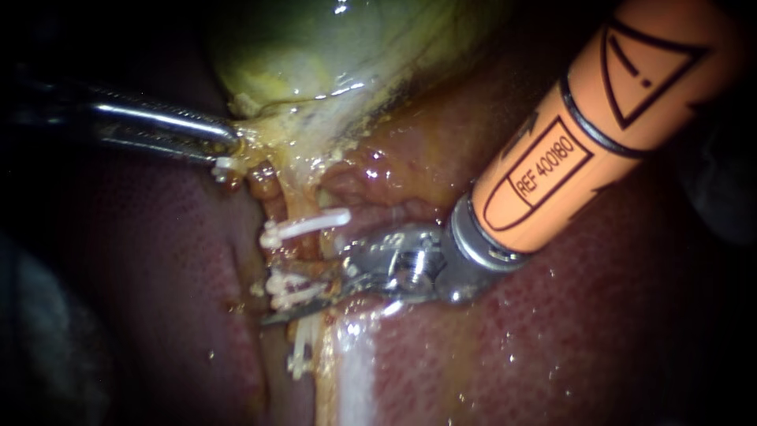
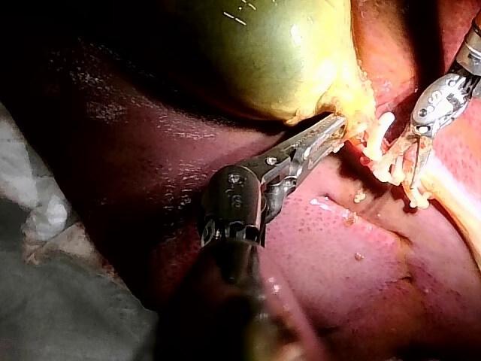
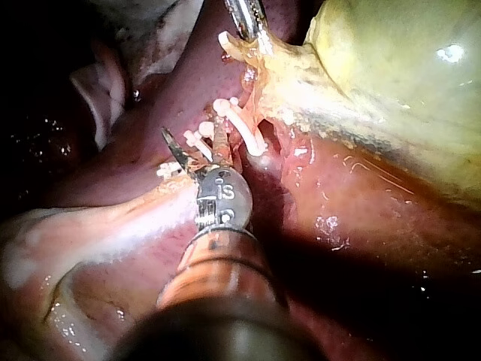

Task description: Go to the cutting position right tube

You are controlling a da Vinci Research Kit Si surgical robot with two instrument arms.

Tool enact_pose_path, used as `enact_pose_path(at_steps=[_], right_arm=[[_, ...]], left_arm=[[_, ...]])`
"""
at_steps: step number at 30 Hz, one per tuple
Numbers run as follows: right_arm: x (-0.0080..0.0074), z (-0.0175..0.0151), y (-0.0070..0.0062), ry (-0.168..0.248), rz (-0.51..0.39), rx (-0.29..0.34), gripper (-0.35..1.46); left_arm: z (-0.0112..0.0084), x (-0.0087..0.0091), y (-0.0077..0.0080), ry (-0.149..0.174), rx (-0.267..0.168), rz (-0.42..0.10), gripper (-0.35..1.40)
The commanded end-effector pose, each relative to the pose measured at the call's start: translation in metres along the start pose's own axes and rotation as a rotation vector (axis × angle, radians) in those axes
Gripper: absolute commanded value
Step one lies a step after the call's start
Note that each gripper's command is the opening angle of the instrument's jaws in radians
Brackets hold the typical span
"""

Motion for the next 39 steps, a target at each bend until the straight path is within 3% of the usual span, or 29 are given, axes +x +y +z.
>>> enact_pose_path(at_steps=[1,10,19,25,39], right_arm=[[0.0000,-0.0001,0.0000,0.000,0.000,0.001,1.27],[0.0004,-0.0023,-0.0013,0.024,0.004,0.021,1.28],[0.0007,-0.0090,-0.0022,0.060,0.016,0.060,1.33],[0.0004,-0.0110,-0.0016,0.065,0.021,0.053,1.30],[-0.0012,-0.0097,0.0012,0.067,0.051,0.051,1.30]], left_arm=[[0.0000,0.0000,0.0000,0.000,0.000,0.000,-0.35],[-0.0001,0.0000,0.0000,0.000,0.000,0.000,-0.35],[-0.0001,0.0000,0.0000,0.000,0.000,0.000,-0.35],[-0.0001,0.0000,0.0000,0.000,0.000,0.000,-0.35],[-0.0002,-0.0001,0.0000,0.000,0.000,0.000,-0.35]])
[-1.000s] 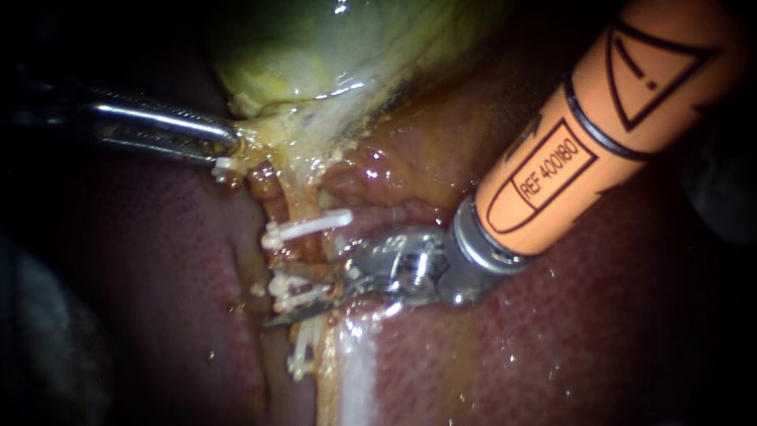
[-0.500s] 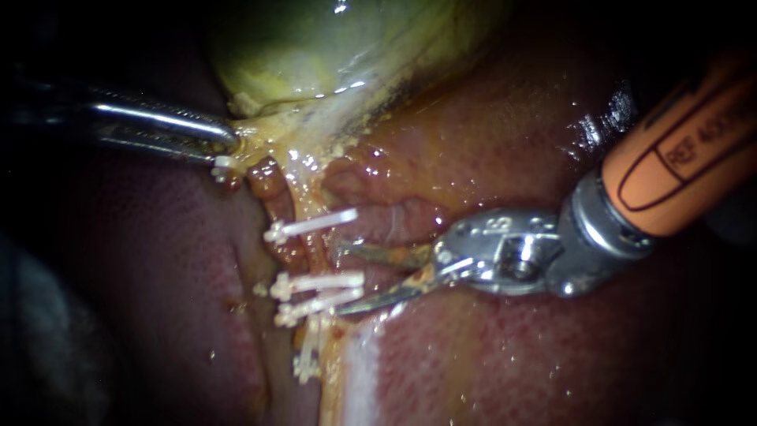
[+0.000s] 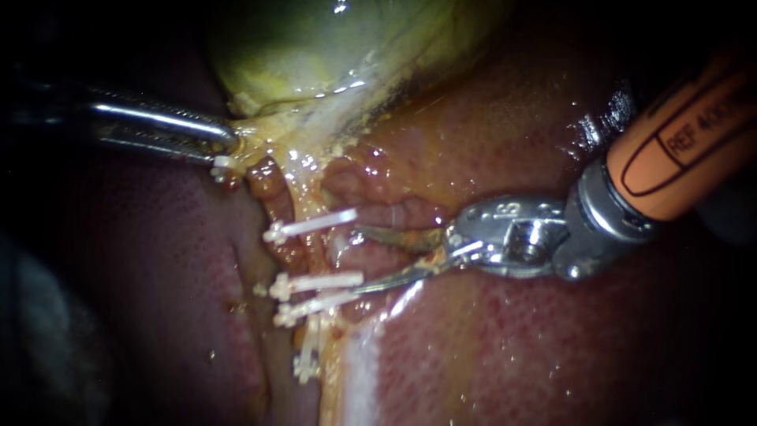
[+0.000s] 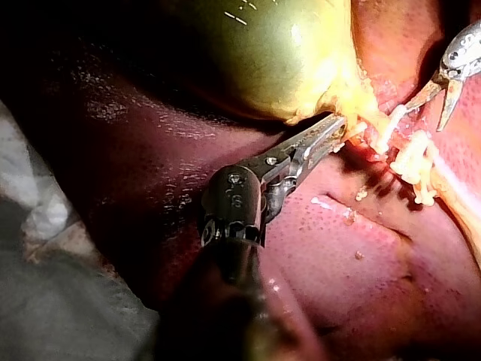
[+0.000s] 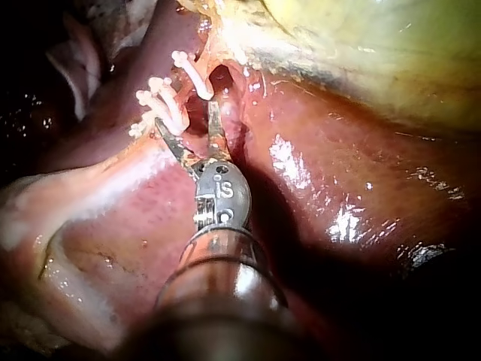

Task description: Go to the cutting position right tube

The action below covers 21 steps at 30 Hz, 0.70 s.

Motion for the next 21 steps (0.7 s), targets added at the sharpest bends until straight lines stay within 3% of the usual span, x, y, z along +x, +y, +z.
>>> enact_pose_path(at_steps=[1,8,21], right_arm=[[-0.0002,0.0002,0.0003,-0.003,0.005,0.004,1.30],[-0.0006,0.0015,0.0015,0.005,0.027,0.035,1.30],[0.0003,0.0055,0.0018,0.045,0.054,0.110,1.30]], left_arm=[[0.0000,0.0000,0.0000,0.000,0.000,0.000,-0.35],[0.0000,0.0000,0.0000,0.000,0.000,0.000,-0.35],[0.0000,0.0000,0.0001,0.000,0.000,0.000,-0.35]])
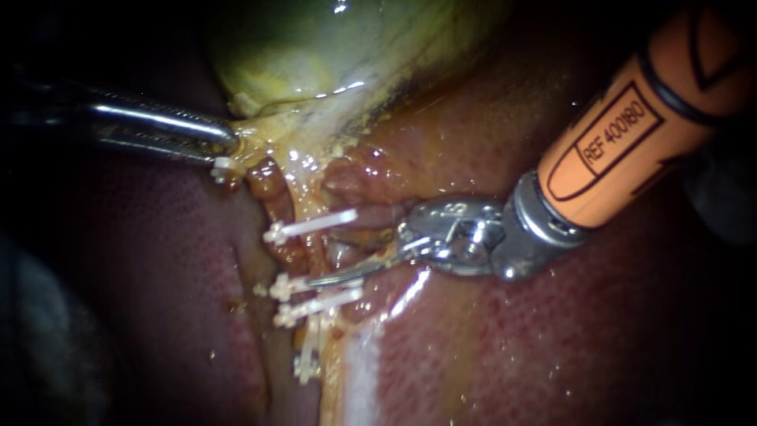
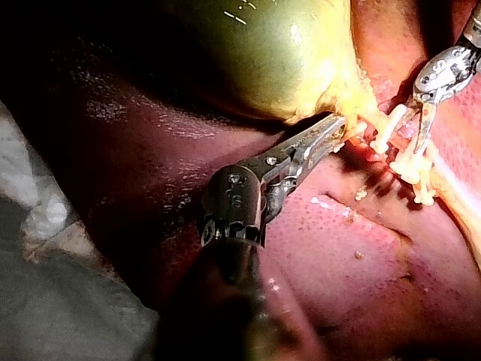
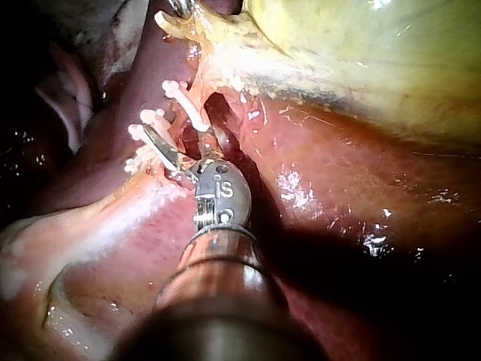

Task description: Go to the cutting position right tube

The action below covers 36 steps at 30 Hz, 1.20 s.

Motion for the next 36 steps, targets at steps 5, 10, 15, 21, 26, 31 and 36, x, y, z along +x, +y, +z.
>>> enact_pose_path(at_steps=[5,10,15,21,26,31,36], right_arm=[[0.0004,0.0009,0.0000,0.013,0.012,0.028,1.30],[0.0010,0.0019,0.0000,0.031,0.009,0.047,1.28],[0.0014,0.0033,0.0002,0.047,0.006,0.060,1.28],[0.0013,0.0054,0.0005,0.043,-0.004,0.064,1.28],[0.0014,0.0063,0.0006,0.043,-0.005,0.062,1.35],[0.0017,0.0063,0.0003,0.062,-0.005,0.072,1.35],[0.0022,0.0061,-0.0009,0.068,-0.007,0.092,1.35]], left_arm=[[0.0000,0.0000,0.0000,0.000,0.001,0.000,-0.35],[0.0000,0.0000,0.0000,0.000,0.001,0.000,-0.35],[0.0000,0.0001,0.0000,0.000,0.001,0.000,-0.35],[0.0001,0.0001,0.0000,0.000,0.001,-0.001,-0.35],[0.0001,0.0001,0.0000,0.001,0.002,-0.001,-0.35],[0.0001,0.0001,0.0001,0.001,0.002,-0.001,-0.35],[0.0001,0.0001,0.0001,0.001,0.002,-0.001,-0.35]])
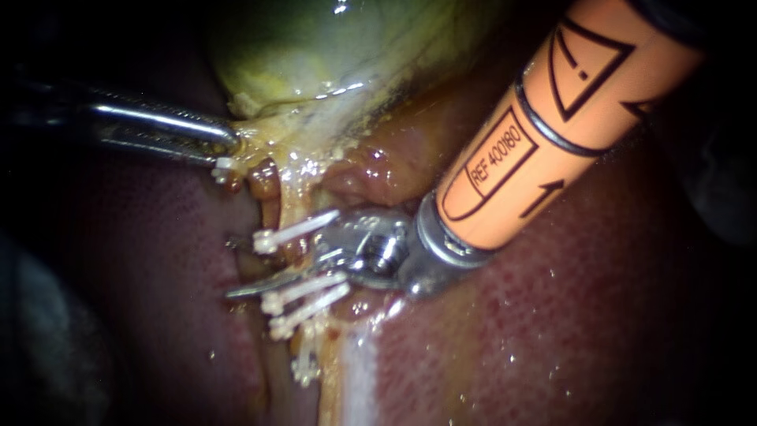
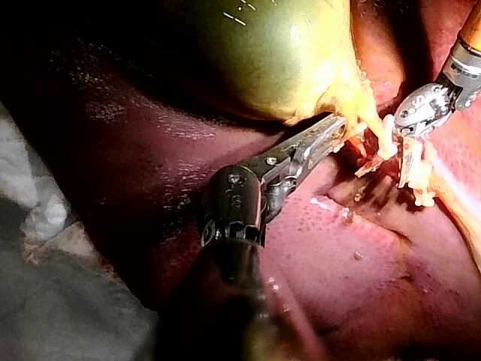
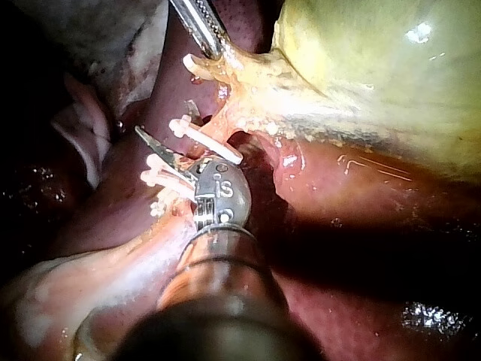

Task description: Go to the cutting position right tube

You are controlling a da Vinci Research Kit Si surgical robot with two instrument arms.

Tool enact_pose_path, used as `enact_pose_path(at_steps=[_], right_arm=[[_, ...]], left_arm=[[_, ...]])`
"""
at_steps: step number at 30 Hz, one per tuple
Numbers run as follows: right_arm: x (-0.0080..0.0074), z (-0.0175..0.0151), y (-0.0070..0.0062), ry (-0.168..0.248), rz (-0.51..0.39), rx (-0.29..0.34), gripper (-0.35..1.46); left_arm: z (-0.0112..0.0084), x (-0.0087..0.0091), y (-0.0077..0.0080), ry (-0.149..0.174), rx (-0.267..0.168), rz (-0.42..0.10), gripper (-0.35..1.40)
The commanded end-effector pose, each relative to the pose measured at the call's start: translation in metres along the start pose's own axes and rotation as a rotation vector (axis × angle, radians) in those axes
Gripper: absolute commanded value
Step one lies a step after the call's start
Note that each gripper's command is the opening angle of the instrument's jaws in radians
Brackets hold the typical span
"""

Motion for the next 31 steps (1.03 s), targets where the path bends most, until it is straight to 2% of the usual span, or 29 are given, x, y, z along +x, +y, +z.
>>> enact_pose_path(at_steps=[1,8,13,16,31], right_arm=[[0.0003,-0.0001,-0.0006,0.001,-0.001,0.009,1.37],[0.0026,-0.0007,-0.0042,0.035,0.010,0.045,1.35],[0.0037,-0.0010,-0.0059,0.051,0.014,0.061,1.35],[0.0039,-0.0012,-0.0063,0.053,0.015,0.065,1.35],[0.0037,-0.0012,-0.0060,0.051,0.012,0.068,1.33]], left_arm=[[0.0000,0.0000,0.0000,0.000,0.000,0.000,-0.35],[-0.0001,0.0000,0.0000,0.000,0.000,0.000,-0.35],[0.0000,0.0000,0.0000,0.000,-0.001,0.000,-0.35],[0.0000,0.0000,0.0000,0.000,-0.001,0.000,-0.35],[0.0000,0.0000,-0.0001,0.000,-0.001,0.000,-0.35]])
